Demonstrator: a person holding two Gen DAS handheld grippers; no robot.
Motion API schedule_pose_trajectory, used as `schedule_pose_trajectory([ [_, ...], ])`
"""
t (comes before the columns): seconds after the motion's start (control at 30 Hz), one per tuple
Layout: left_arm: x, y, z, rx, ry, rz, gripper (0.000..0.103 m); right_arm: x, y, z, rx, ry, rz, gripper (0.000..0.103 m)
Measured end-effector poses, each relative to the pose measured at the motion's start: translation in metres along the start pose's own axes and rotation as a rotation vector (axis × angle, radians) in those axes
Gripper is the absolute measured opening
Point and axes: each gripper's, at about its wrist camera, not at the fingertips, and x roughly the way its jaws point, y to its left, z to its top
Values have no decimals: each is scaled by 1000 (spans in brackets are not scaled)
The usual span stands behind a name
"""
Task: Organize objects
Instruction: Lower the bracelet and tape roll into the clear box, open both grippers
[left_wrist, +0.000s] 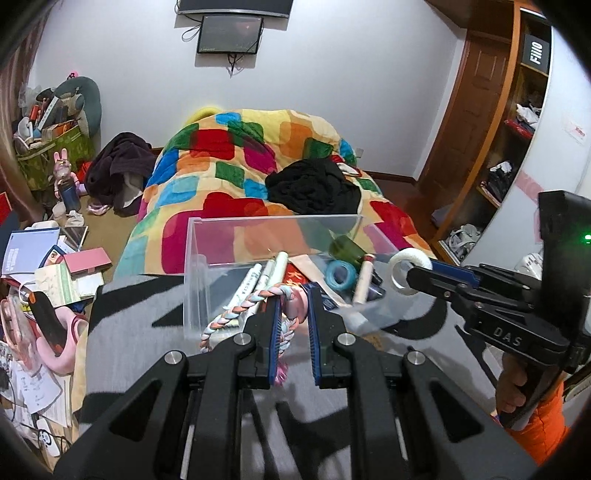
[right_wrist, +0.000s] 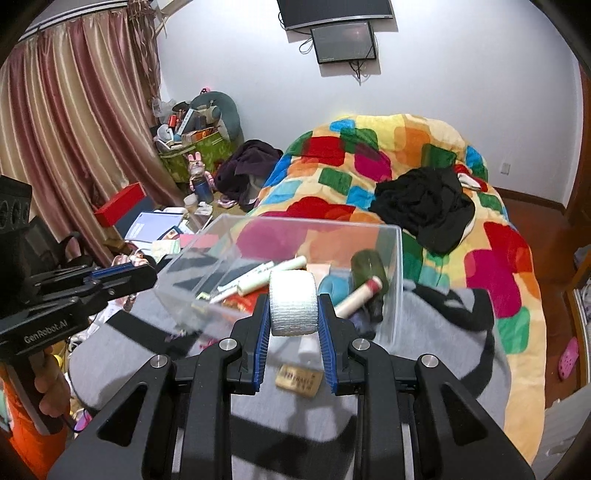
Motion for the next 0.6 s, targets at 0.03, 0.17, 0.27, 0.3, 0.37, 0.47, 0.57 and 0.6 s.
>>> schedule_pose_trajectory([
  [0.03, 5, 2, 2, -1, 7, 0, 13, 3, 0, 2, -2, 5, -5, 22],
  [0.17, 30, 11, 9, -15, 53, 11, 13, 23, -3, 9, 1, 40, -27, 22],
  [0.27, 48, 17, 12, -40, 93, -8, 13, 37, -7, 9, 9, 69, -36, 22],
  [0.3, 54, 19, 12, -47, 104, -12, 13, 42, -9, 8, 13, 80, -37, 22],
  [0.37, 61, 20, 11, -48, 118, -10, 13, 50, -11, 7, 20, 100, -38, 22],
  [0.47, 70, 17, 10, -39, 136, -17, 13, 61, -14, 5, 28, 122, -34, 22],
  [0.57, 74, 13, 9, -26, 152, -27, 13, 70, -14, 3, 30, 143, -35, 22],
  [0.6, 75, 11, 8, -21, 155, -29, 13, 72, -14, 2, 28, 149, -37, 22],
])
